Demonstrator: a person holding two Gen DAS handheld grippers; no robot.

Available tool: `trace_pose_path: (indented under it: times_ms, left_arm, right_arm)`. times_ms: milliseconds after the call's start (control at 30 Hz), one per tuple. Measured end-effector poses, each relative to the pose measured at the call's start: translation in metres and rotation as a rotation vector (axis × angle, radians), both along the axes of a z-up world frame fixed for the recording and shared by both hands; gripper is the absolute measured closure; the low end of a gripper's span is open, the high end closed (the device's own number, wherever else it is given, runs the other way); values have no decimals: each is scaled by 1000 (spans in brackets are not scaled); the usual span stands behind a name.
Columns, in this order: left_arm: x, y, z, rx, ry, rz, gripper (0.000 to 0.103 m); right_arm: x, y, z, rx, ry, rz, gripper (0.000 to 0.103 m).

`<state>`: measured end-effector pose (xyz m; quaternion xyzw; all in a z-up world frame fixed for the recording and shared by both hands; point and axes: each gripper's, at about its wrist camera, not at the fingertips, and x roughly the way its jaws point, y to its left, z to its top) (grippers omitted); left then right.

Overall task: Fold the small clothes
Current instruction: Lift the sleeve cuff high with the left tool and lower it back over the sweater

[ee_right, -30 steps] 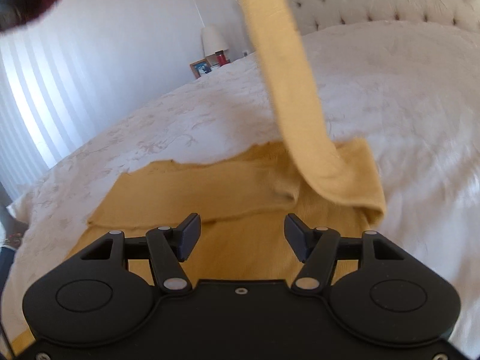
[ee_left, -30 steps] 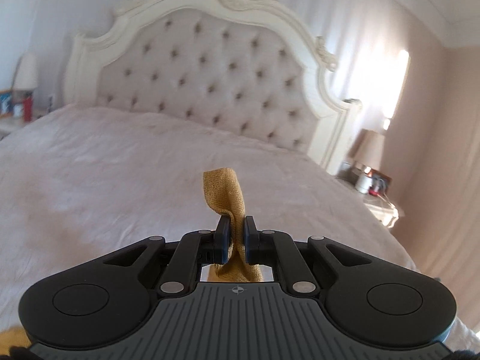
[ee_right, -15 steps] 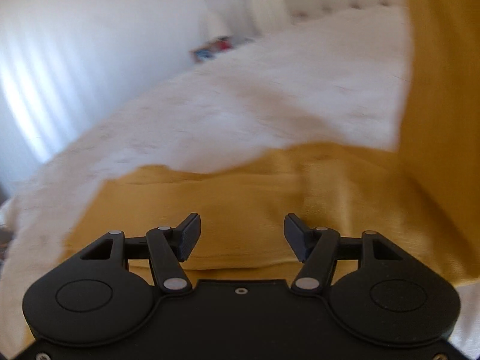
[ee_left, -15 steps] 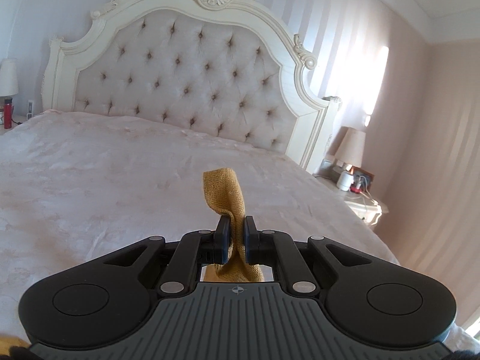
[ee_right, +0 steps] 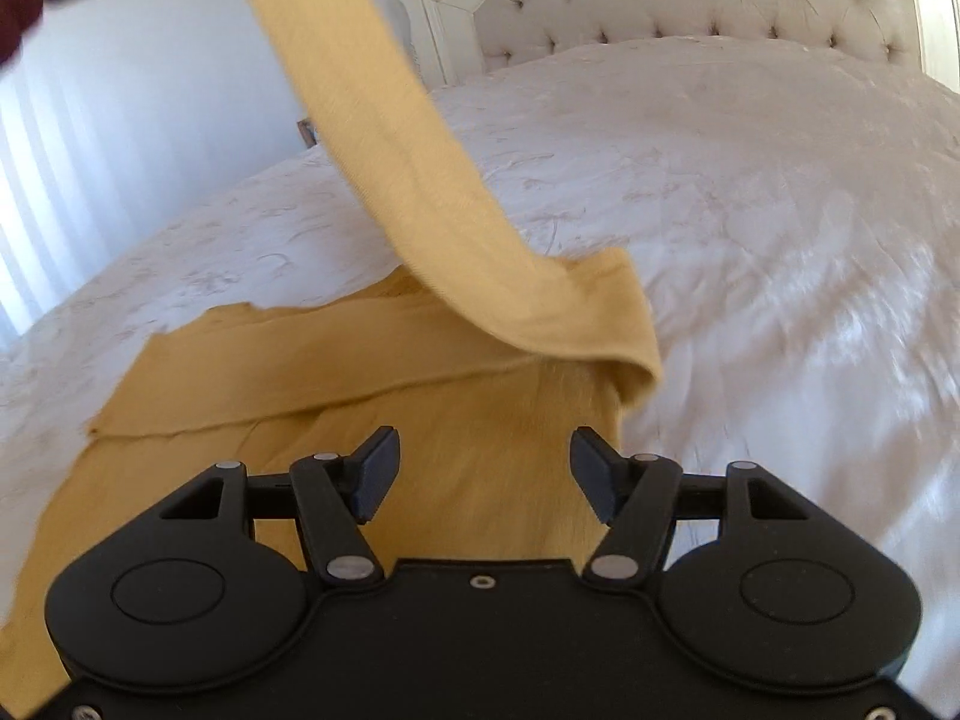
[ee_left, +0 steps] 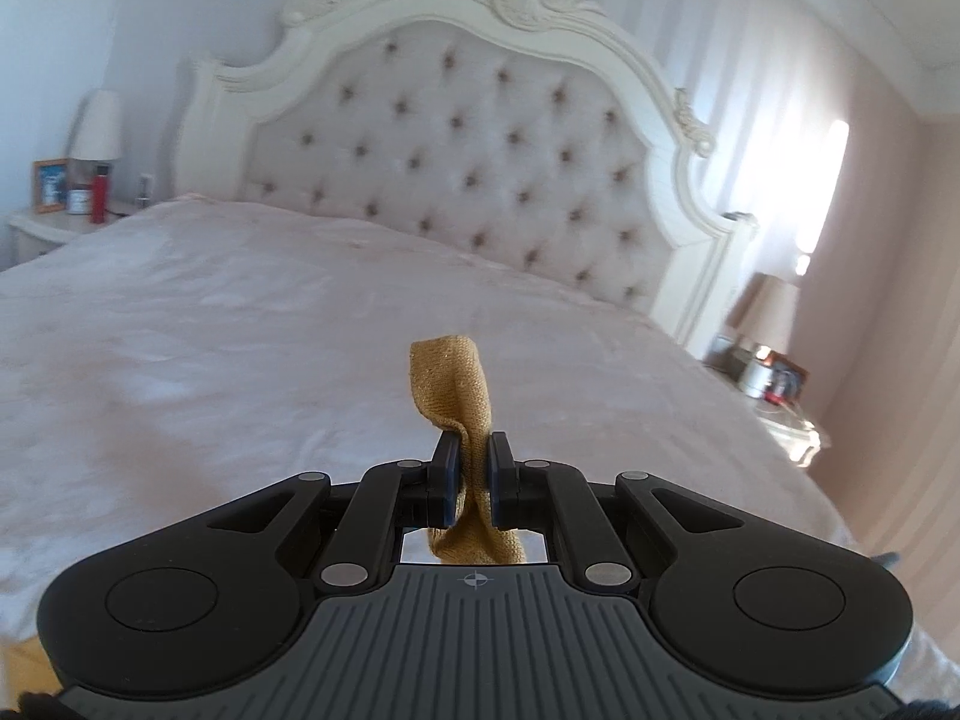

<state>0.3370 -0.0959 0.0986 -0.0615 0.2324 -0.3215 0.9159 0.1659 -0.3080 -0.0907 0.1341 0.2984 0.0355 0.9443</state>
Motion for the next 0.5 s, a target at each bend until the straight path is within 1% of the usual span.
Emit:
trace_pose_path:
  times_ms: [100,233,333,433,500]
  left_arm:
    - [-3,32,-17,25,15,51,94]
    - [-7,73,-62,94,66,161,93]
    - [-2,101,-109,134,159,254,93]
    - [2,123,-147,159,235,325,93]
    - [2,132,-162,170,259,343,93]
  right_arm:
    - [-10,0,0,40,5,2,36]
    - [-13,4,-2,40,24,4,36]
    - [-17,8,-5,42,36,11,36]
    - [-22,12,-5,38,46,23,36]
    - [-24,14,-5,34,48,31,36]
